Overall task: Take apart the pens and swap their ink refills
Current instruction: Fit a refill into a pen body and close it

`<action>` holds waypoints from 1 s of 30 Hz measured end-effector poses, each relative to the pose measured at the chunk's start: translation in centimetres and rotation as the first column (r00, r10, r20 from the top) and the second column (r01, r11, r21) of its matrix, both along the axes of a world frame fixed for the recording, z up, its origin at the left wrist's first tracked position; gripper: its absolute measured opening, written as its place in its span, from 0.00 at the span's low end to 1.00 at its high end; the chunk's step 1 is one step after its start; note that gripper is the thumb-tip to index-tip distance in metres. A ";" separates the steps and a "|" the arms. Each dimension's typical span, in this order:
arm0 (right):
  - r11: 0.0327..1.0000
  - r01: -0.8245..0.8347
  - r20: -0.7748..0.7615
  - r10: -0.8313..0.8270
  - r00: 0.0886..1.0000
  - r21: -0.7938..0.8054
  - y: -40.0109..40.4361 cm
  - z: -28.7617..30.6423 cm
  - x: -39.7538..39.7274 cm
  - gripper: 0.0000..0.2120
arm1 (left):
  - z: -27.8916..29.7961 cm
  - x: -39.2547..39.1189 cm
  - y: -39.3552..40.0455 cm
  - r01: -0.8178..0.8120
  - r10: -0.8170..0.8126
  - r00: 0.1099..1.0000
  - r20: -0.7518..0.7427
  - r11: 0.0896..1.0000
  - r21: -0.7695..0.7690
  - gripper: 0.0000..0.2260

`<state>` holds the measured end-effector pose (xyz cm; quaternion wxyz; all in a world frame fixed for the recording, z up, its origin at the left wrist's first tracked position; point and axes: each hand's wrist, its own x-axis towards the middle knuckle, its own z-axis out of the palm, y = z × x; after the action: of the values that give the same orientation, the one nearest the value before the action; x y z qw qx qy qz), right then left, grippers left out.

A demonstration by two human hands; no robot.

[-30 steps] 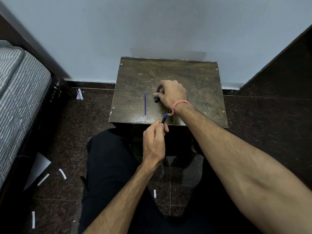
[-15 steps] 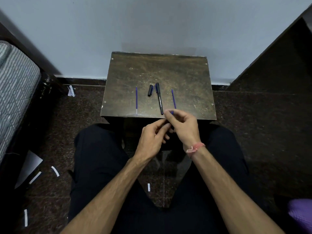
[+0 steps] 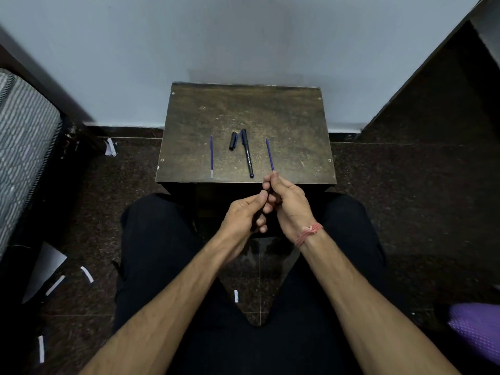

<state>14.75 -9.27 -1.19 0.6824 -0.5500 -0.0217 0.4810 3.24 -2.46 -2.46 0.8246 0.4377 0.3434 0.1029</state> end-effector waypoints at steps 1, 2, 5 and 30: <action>0.999 -0.030 -0.039 0.031 0.999 0.039 0.1 0.1 0.2 0.14 | 0.2 -0.1 0.1 0.013 -0.010 0.999 0.041 0.996 -0.083 0.13; 0.996 -0.059 -0.056 0.062 0.996 0.070 0.1 0.1 0.4 0.14 | 0.3 -0.1 0.3 0.015 -0.008 0.998 0.064 0.993 -0.113 0.13; 0.992 -0.091 0.008 0.091 0.996 0.087 0.3 0.3 0.9 0.15 | 0.2 -0.4 0.6 -0.035 0.043 0.995 0.086 0.996 -0.087 0.12; 0.981 -0.189 0.400 0.188 0.897 -0.038 -0.5 0.1 2.5 0.17 | -1.3 -0.3 0.9 0.009 0.006 0.998 -0.067 0.972 0.234 0.09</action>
<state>17.22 -9.78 -1.06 0.6141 -0.6317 -0.2150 0.4215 2.91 -1.54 -3.78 0.7554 0.5352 0.3559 0.1273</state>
